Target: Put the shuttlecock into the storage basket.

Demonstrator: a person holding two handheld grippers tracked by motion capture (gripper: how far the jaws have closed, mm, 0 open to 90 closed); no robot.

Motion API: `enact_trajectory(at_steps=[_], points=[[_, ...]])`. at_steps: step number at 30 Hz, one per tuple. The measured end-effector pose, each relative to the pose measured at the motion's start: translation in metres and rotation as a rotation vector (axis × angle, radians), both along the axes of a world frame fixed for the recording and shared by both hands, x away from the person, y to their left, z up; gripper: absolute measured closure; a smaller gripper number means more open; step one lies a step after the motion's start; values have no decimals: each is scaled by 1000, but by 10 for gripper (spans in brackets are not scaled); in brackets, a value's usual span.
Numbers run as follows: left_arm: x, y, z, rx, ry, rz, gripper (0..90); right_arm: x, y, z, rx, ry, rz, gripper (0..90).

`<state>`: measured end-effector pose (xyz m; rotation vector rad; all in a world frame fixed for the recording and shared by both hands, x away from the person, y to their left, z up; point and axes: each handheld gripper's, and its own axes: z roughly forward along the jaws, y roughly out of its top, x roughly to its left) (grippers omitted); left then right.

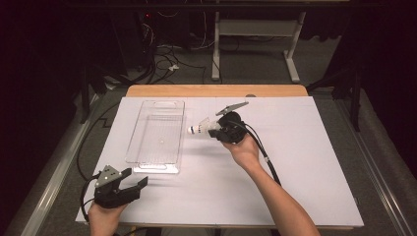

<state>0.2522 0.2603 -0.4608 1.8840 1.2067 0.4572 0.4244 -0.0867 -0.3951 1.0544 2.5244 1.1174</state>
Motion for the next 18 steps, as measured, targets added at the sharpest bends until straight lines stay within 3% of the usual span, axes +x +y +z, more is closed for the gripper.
enact_trajectory(at_steps=[4, 18], points=[[-1, -1, 0, 1, 1, 0, 304, 1, 4, 1, -12, -6, 8, 890], [-1, 0, 0, -1, 2, -1, 303, 6, 16, 13, 13, -14, 20, 890]])
